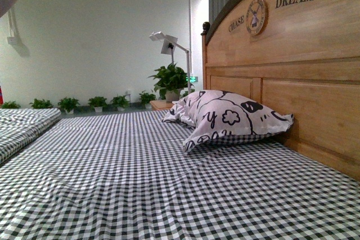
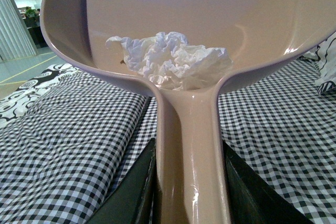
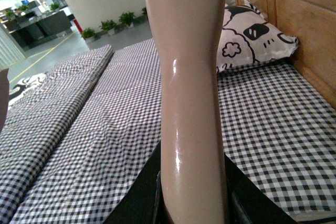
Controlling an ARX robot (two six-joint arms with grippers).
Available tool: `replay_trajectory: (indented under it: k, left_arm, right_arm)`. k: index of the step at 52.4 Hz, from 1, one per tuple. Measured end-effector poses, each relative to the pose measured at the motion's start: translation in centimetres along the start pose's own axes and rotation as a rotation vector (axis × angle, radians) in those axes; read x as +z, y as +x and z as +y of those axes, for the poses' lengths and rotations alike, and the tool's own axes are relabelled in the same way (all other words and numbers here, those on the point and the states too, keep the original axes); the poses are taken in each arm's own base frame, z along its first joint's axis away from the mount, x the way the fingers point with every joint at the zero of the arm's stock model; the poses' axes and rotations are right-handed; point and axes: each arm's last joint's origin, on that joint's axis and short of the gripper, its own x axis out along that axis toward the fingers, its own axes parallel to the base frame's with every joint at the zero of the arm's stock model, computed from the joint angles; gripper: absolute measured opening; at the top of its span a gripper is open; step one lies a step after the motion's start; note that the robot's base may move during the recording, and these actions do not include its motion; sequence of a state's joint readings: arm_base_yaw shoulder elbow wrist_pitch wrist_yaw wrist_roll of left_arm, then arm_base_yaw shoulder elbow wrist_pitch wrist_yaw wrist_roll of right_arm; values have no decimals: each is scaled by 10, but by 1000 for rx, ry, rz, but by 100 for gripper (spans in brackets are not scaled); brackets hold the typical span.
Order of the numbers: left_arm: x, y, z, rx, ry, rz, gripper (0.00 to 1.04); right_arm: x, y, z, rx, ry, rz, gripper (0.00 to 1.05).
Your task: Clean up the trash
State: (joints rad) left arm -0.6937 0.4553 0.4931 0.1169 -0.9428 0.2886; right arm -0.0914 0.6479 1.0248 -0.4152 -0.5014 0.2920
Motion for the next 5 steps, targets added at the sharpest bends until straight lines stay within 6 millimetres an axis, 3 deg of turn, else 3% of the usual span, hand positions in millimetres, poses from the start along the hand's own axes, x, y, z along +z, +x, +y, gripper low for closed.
replay_trajectory:
  k: [5]
  left_arm:
    - [0, 0, 0, 0, 0, 0, 29]
  right_arm:
    - [0, 0, 0, 0, 0, 0, 19]
